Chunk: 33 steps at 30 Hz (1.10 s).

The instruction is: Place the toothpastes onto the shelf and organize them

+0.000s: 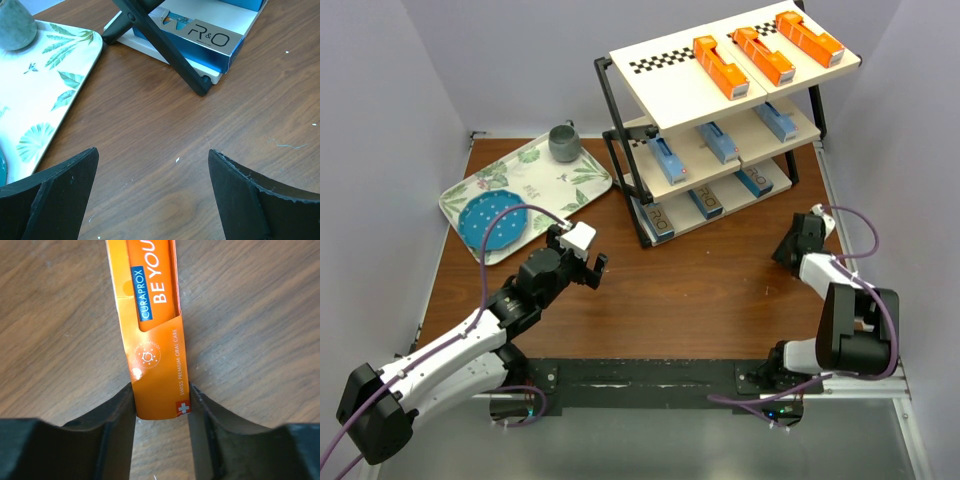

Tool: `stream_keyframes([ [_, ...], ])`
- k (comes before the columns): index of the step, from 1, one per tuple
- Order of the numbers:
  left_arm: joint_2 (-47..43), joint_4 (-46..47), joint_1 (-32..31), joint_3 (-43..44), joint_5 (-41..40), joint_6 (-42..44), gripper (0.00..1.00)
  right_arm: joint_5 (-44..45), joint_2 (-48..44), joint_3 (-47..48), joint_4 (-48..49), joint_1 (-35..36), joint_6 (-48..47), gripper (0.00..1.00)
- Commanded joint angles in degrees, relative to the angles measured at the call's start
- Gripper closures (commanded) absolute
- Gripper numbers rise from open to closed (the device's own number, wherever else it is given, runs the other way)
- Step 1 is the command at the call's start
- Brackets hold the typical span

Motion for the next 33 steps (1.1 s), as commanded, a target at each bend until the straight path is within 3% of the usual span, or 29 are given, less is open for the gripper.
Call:
stream_keyframes([
  [1,0.0,1.9,0.3,2.2,0.6,-0.2,0.04,1.4,-6.3,1.4,0.1,-0.3,-3.4,0.63],
  [9,-0.1,2.0,0.3,2.2,1.3,-0.4,0.04,4.0,-18.4,5.7,-9.1,-0.2,-7.4,0.72],
  [15,0.1,2.2,0.3,2.2,1.9,-0.6,0.04,4.3,-26.0,17.3,-18.2,-0.3,-10.5,0.72],
  [22,0.3,2.1,0.2,2.2,2.2,-0.7,0.04,1.5,-27.3,33.4,-25.0,-0.3,-13.8,0.75],
  [27,0.2,2.1,0.2,2.2,2.2,-0.7,0.04,-4.9,-25.2,45.6,-27.4,-0.3,-15.8,0.75],
  [33,0.4,2.2,0.2,2.2,2.5,-0.8,0.04,-20.4,-18.9,59.7,-28.1,-0.1,-15.1,0.75],
])
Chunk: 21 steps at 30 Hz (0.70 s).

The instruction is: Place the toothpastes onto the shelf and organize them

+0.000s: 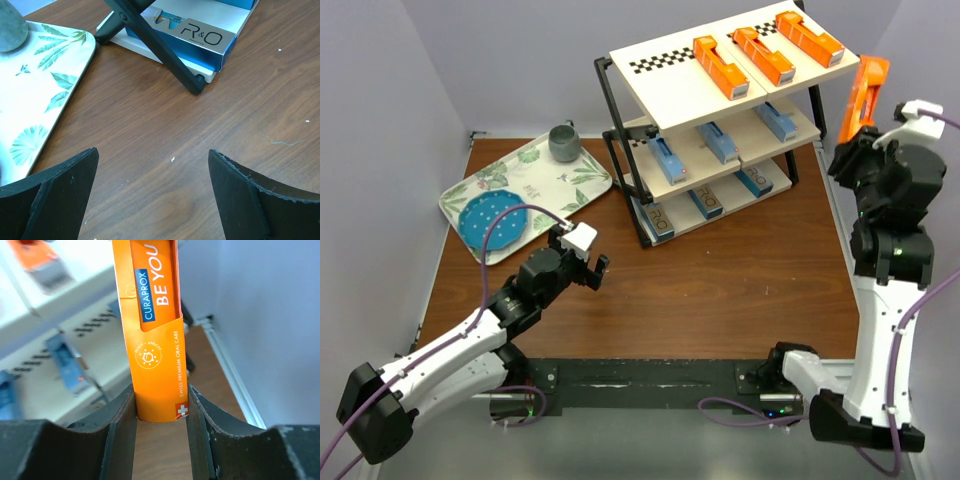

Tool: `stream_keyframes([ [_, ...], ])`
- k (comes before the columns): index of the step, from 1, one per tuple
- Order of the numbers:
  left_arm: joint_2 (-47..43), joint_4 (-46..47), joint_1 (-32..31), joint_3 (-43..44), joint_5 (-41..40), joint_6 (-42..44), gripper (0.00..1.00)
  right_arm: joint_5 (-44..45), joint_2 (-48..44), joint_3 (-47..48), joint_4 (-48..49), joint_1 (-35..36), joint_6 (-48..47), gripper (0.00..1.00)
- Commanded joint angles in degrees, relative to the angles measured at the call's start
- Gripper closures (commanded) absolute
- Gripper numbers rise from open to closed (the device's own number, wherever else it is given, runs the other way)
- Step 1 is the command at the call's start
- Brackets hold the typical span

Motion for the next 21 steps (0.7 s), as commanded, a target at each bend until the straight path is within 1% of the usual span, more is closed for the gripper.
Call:
stream_keyframes([
  [1,0.2,2.2,0.2,2.2,1.0,-0.7,0.04,-15.7,4.3,10.9,0.3,-0.1,0.0,0.74],
  [5,0.1,2.2,0.2,2.3,0.9,-0.7,0.04,-24.8,10.0,19.0,0.1,0.7,3.7,0.75],
  [7,-0.1,2.2,0.2,2.2,0.7,-0.7,0.04,-26.8,11.4,22.9,-0.1,1.6,4.6,0.75],
  [8,-0.1,2.2,0.2,2.2,0.7,-0.7,0.04,-27.3,12.1,24.0,-0.1,3.3,4.8,0.75],
  [10,0.0,2.2,0.2,2.2,0.6,-0.7,0.04,-26.3,13.9,26.9,-0.7,6.0,4.6,0.76],
  [11,0.0,2.2,0.2,2.3,0.6,-0.7,0.04,-25.3,14.6,28.0,-1.4,10.0,3.6,0.75],
  [13,-0.1,2.2,0.2,2.3,0.6,-0.7,0.04,-24.5,17.2,31.4,-3.5,13.0,3.3,0.75],
  [14,-0.2,2.1,0.2,2.3,0.6,-0.7,0.04,-24.7,18.0,32.2,-3.8,15.4,3.7,0.75],
  [16,-0.2,2.1,0.2,2.3,0.6,-0.7,0.04,-23.8,19.4,32.7,-3.0,17.7,4.0,0.75],
  [17,-0.2,2.0,0.2,2.3,0.5,-0.7,0.04,-23.3,19.9,32.6,-2.7,20.4,4.0,0.75],
  [19,-0.2,2.0,0.2,2.3,0.4,-0.6,0.04,-22.1,21.6,33.6,-2.2,22.9,4.0,0.75],
  [21,-0.2,2.0,0.2,2.3,0.5,-0.6,0.04,-21.2,23.2,36.0,-2.8,26.5,3.7,0.75],
])
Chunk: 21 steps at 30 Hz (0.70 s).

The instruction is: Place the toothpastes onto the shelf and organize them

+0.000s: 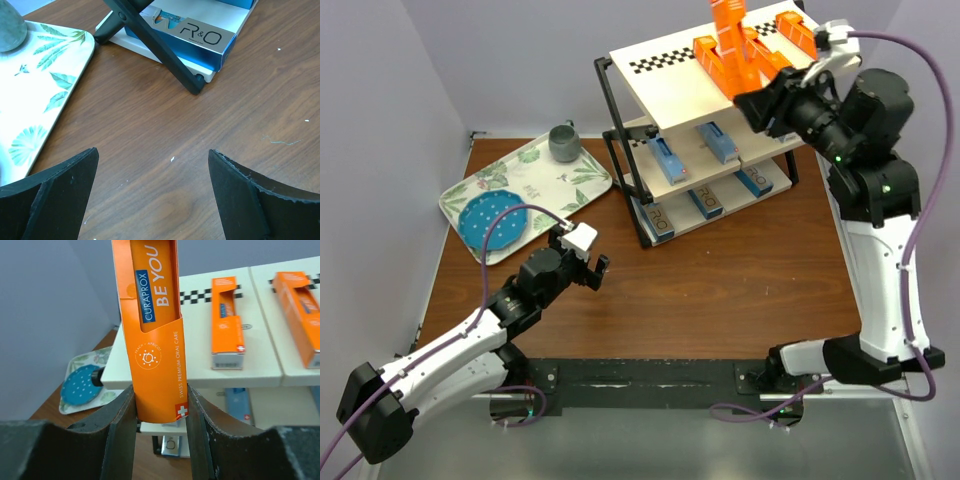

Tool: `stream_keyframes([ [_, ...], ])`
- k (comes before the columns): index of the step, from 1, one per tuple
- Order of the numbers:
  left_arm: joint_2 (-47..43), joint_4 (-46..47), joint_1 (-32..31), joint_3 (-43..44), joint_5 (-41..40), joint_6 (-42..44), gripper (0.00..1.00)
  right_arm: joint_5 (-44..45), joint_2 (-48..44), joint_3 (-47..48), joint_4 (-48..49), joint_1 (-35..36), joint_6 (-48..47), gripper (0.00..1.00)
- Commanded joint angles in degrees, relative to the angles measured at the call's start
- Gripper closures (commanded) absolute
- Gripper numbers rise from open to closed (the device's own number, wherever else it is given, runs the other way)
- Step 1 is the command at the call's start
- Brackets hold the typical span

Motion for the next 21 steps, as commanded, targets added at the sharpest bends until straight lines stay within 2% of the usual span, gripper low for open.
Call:
stream_keyframes([
  [1,-0.3,2.0,0.2,2.2,0.4,-0.6,0.04,2.5,4.2,5.6,-0.2,7.1,0.1,0.75],
  [7,-0.6,2.0,0.2,2.3,0.3,-0.6,0.04,9.6,9.1,11.7,-5.5,14.4,-2.5,0.74],
  [14,-0.7,1.9,0.2,2.3,0.3,-0.5,0.04,18.8,12.5,14.2,-9.9,18.1,-4.0,0.73],
  [21,-0.7,1.9,0.2,2.3,0.7,-0.5,0.04,21.7,14.3,14.7,-9.8,19.3,-4.5,0.62],
])
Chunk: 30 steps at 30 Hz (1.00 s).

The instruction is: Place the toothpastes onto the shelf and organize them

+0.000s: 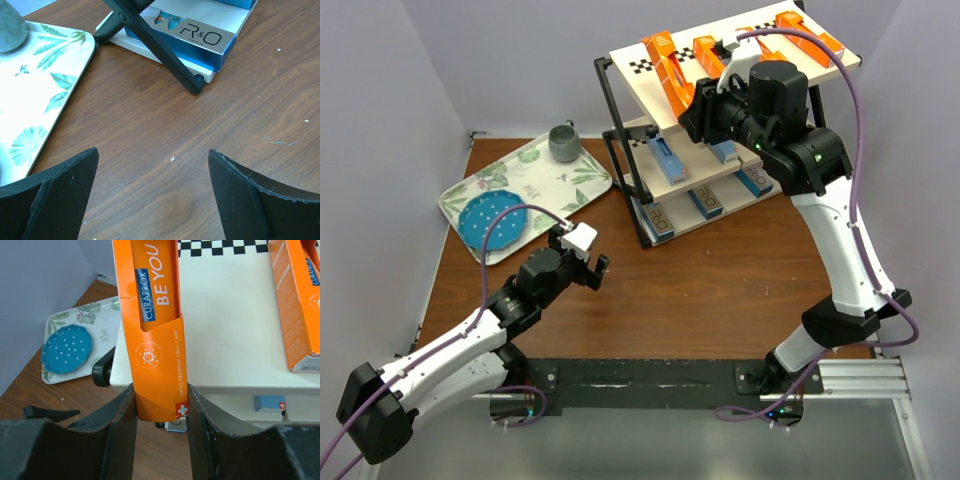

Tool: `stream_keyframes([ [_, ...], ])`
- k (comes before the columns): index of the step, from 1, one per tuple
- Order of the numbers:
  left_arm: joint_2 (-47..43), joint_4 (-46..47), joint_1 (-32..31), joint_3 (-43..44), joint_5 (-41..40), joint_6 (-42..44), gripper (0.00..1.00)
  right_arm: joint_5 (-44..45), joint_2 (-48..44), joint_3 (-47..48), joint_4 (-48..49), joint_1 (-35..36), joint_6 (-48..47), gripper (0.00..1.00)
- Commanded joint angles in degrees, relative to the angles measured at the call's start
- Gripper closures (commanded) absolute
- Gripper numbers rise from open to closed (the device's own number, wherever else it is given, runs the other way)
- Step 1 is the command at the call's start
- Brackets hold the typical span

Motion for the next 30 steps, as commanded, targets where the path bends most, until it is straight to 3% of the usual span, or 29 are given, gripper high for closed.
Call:
stream_keyframes([
  [1,-0.6,1.8,0.2,2.4,0.7,-0.5,0.04,3.2,0.3,2.8,2.3,0.7,-1.2,0.6],
  [7,-0.8,1.7,0.2,2.4,0.6,-0.3,0.04,3.3,0.5,1.1,4.9,1.0,-0.6,0.47],
  [12,-1.0,1.6,0.2,2.4,0.5,-0.3,0.04,3.6,0.4,0.1,6.8,1.2,0.0,0.45],
  [18,-1.4,1.4,0.2,2.5,0.1,-0.2,0.04,4.0,0.1,-2.0,9.3,1.5,0.3,0.61],
  [30,-1.4,1.3,0.2,2.5,-0.3,0.0,0.04,5.8,1.6,-2.8,13.0,2.2,-0.3,0.63],
])
